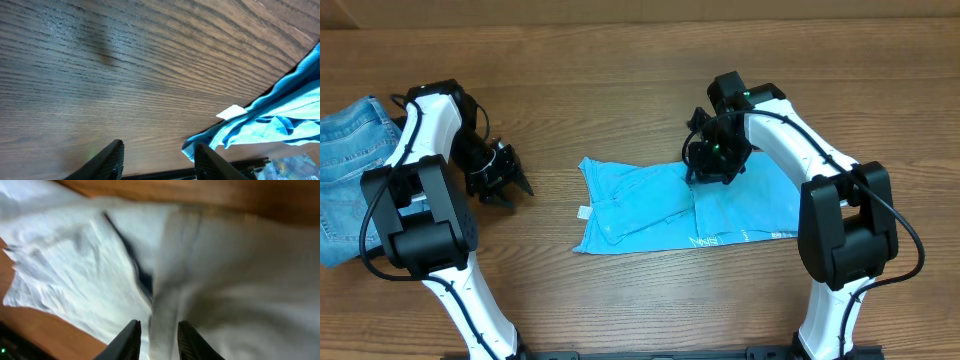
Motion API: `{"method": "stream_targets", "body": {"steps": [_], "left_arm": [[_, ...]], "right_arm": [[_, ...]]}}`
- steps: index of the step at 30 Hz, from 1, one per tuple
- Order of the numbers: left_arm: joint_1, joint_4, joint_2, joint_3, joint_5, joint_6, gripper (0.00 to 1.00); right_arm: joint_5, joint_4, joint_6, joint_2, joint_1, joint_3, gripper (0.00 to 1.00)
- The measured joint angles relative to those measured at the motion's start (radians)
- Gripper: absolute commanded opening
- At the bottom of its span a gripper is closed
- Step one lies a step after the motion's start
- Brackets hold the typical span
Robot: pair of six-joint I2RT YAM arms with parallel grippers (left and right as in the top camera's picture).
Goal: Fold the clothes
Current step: 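Fold the right end leftward over the strip with the right gripper, then grasp the left end and fold it rightward with the left gripper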
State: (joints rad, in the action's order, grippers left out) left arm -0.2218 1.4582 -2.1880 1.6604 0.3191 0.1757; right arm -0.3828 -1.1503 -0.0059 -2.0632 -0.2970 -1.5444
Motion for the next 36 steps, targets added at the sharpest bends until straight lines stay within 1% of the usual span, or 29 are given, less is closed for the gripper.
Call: {"method": "stream_targets", "body": {"steps": [1, 2, 5, 6, 7, 8, 9, 13, 16, 20, 22, 24, 26, 28, 30, 31, 34, 35, 36], "left_arm": [[0.000, 0.000, 0.000, 0.000, 0.000, 0.000, 0.50], [0.000, 0.000, 0.000, 0.000, 0.000, 0.000, 0.53], [0.000, 0.013, 0.000, 0.000, 0.017, -0.018, 0.58], [0.004, 0.015, 0.000, 0.000, 0.037, -0.040, 0.68], [0.010, 0.015, 0.000, 0.001, 0.067, -0.063, 0.81], [0.023, 0.013, 0.000, 0.001, 0.097, -0.089, 0.86], [0.042, 0.007, 0.000, 0.001, 0.116, -0.113, 0.87], [0.185, -0.066, 0.000, 0.000, 0.172, -0.134, 0.87], [0.276, -0.127, 0.000, -0.019, 0.190, -0.105, 0.86], [0.325, -0.229, 0.000, -0.107, 0.204, -0.024, 0.86], [0.326, -0.274, 0.015, -0.163, 0.249, 0.009, 0.85], [0.327, -0.328, 0.036, -0.207, 0.296, 0.032, 0.79], [0.338, -0.383, 0.055, -0.254, 0.343, 0.058, 0.71], [0.356, -0.409, 0.058, -0.276, 0.367, 0.068, 0.59], [0.381, -0.428, 0.058, -0.288, 0.376, 0.077, 0.52], [0.391, -0.435, 0.058, -0.292, 0.378, 0.080, 0.45], [0.406, -0.446, 0.054, -0.301, 0.365, 0.083, 0.19], [0.406, -0.444, 0.052, -0.302, 0.366, 0.084, 0.07], [0.404, -0.446, 0.050, -0.305, 0.357, 0.079, 0.04]], "right_arm": [[0.024, -0.015, 0.005, 0.005, 0.007, 0.000, 0.29], [0.067, -0.038, 0.016, 0.040, 0.026, 0.000, 0.32], [0.218, -0.109, 0.088, 0.157, 0.074, -0.001, 0.33], [0.256, -0.130, 0.109, 0.194, 0.100, -0.005, 0.33], [0.285, -0.144, 0.122, 0.220, 0.132, -0.011, 0.33], [0.302, -0.155, 0.130, 0.229, 0.153, -0.015, 0.33], [0.319, -0.163, 0.137, 0.232, 0.174, -0.015, 0.33], [0.346, -0.174, 0.151, 0.229, 0.196, -0.015, 0.33], [0.349, -0.177, 0.152, 0.229, 0.196, -0.015, 0.33], [0.373, -0.197, 0.151, 0.229, 0.196, -0.015, 0.33], [0.386, -0.197, 0.151, 0.229, 0.196, -0.015, 0.33], [0.391, -0.196, 0.151, 0.229, 0.196, -0.015, 0.33], [0.391, -0.196, 0.151, 0.229, 0.196, -0.015, 0.33], [0.391, -0.198, 0.151, 0.229, 0.196, -0.015, 0.33], [0.391, -0.200, 0.151, 0.229, 0.196, -0.015, 0.32], [0.391, -0.201, 0.152, 0.229, 0.196, -0.015, 0.33], [0.391, -0.203, 0.151, 0.229, 0.196, -0.015, 0.32], [0.391, -0.203, 0.151, 0.229, 0.196, -0.015, 0.33], [0.391, -0.203, 0.151, 0.229, 0.196, -0.015, 0.33]]}}
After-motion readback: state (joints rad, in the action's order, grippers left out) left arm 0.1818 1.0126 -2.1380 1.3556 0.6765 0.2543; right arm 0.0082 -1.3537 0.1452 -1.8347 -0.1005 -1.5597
